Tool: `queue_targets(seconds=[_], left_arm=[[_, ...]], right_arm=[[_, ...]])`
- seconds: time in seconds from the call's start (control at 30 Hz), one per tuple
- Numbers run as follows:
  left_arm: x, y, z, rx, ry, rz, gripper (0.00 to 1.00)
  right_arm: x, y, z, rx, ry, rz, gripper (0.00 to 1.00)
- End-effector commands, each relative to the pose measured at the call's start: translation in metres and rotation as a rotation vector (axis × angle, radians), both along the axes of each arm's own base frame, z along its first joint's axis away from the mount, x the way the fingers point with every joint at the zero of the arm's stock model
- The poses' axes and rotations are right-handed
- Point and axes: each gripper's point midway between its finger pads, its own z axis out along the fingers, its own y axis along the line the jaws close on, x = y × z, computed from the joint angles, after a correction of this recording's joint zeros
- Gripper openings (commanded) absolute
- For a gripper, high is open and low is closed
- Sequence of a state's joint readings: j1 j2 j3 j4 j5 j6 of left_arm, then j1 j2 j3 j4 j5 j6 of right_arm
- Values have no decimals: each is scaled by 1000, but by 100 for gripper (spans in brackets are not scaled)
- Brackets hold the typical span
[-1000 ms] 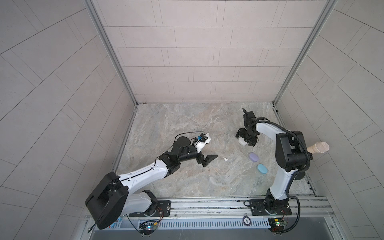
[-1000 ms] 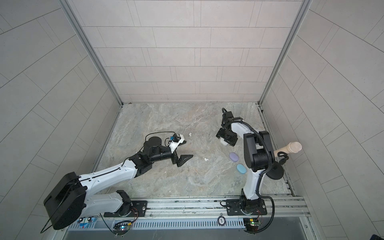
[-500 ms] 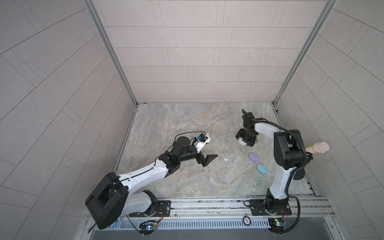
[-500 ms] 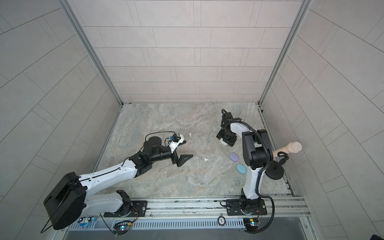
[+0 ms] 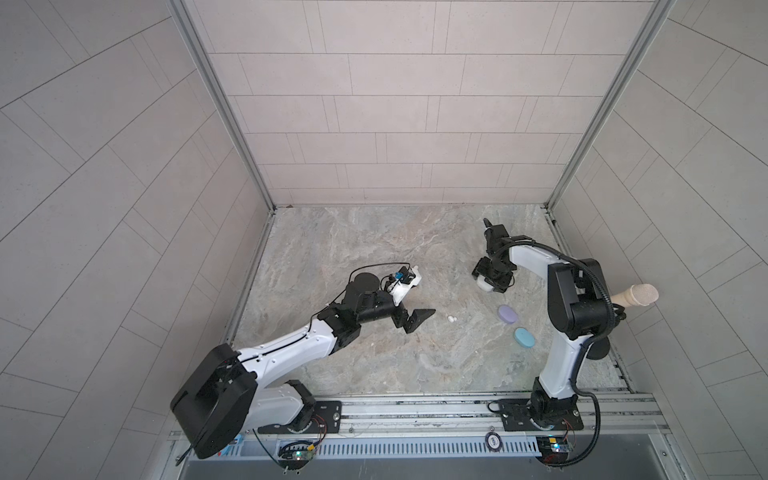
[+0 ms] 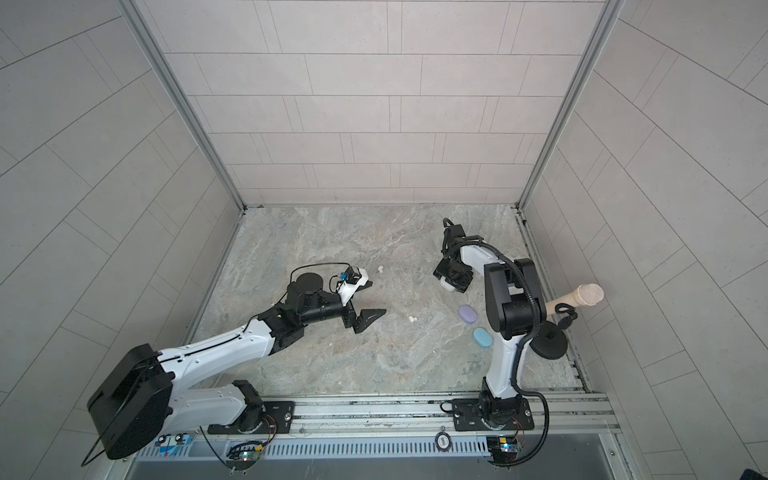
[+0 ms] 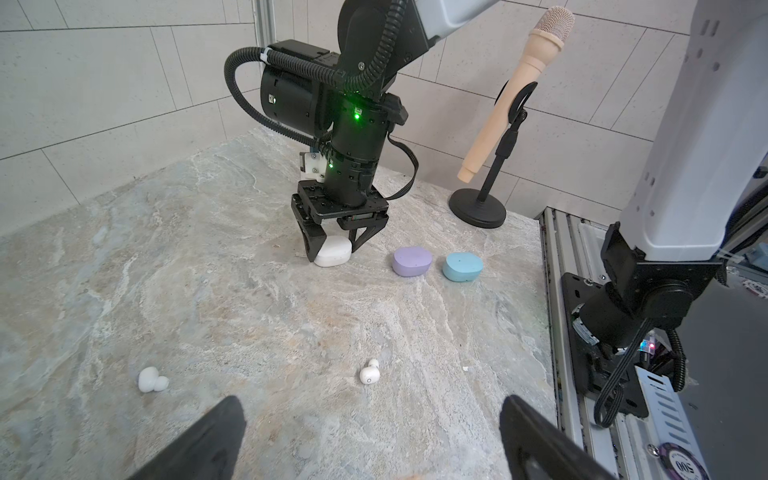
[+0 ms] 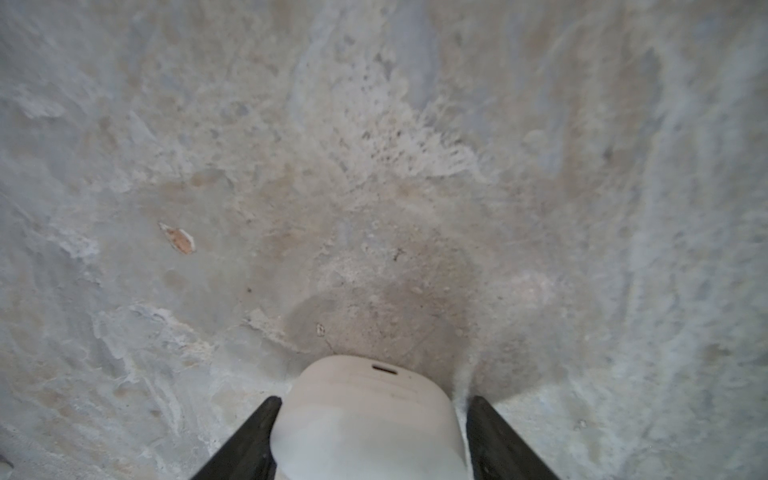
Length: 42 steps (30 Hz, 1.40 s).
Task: Insert the wireless bluetooth earbuds into the charging case
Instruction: 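Close the right gripper on the white case and lift it, then carry the white case toward the open left gripper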
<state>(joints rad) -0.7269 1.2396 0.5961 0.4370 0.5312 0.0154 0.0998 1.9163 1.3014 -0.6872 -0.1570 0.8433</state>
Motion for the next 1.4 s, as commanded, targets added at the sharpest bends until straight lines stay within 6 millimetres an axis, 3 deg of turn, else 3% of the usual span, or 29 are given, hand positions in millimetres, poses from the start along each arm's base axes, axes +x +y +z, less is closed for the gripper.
queue_targets(seconds=[0.0,0.3,0.6,0.77,1.03,1.23,1.37], left_arm=[[3,-4,12,-29,-19,-9,100],[3,-4,13,-30,-19,-10,100],[3,-3,11,-26,-17,-8,100],[4,-2,10,-24,-17,-2,100],[2,-1,10,-44,-29,-1,100],[-1,-5,-3,-19,-34,-27,100],[-9,-14,-14,2,-38,-88,100]], right_arm=[[1,-3,20,-8,-31,-20,72],[1,-2,23,0,-40,-20,71],[-2,0,11,10,-13,-16,61],[-2,1,16,13,-21,-9,59],[-13,13,43,38,-46,73,58],[-41,32,65,94,-46,164,58],[-64,48,90,141,-60,251,58]])
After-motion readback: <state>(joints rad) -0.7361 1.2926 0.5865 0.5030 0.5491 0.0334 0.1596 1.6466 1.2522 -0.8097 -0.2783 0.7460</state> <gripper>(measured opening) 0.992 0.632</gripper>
